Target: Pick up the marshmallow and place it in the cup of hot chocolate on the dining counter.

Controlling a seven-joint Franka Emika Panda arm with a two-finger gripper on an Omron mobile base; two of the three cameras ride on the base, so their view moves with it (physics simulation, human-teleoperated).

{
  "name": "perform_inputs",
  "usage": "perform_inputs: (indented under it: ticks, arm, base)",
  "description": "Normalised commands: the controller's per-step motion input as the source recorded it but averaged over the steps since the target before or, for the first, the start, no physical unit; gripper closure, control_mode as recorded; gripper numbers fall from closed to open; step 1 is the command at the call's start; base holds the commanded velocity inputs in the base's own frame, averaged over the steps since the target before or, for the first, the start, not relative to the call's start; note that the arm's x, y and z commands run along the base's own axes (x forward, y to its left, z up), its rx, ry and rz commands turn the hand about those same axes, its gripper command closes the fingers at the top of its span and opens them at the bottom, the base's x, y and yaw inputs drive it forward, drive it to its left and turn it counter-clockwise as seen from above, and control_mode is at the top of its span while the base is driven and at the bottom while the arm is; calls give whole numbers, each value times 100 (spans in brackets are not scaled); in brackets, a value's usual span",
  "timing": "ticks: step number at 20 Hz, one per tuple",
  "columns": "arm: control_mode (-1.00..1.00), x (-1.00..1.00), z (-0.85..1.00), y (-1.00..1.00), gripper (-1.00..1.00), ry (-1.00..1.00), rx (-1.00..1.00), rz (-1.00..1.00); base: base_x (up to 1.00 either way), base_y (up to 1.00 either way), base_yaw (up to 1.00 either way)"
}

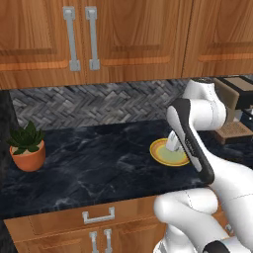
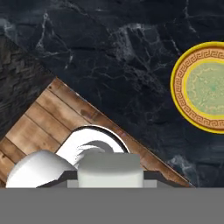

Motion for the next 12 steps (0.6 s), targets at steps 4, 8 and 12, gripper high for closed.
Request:
perform_inputs:
  ticks: [4, 8, 12]
  arm:
    - [-100, -24, 37, 0, 100, -14, 0, -16]
    - [-100, -19, 35, 0, 100, -3, 0, -23]
    - [-100, -7, 20, 0, 100, 0, 0, -28]
  base:
    - [0, 0, 0]
    - [0, 0, 0]
    - [0, 0, 0]
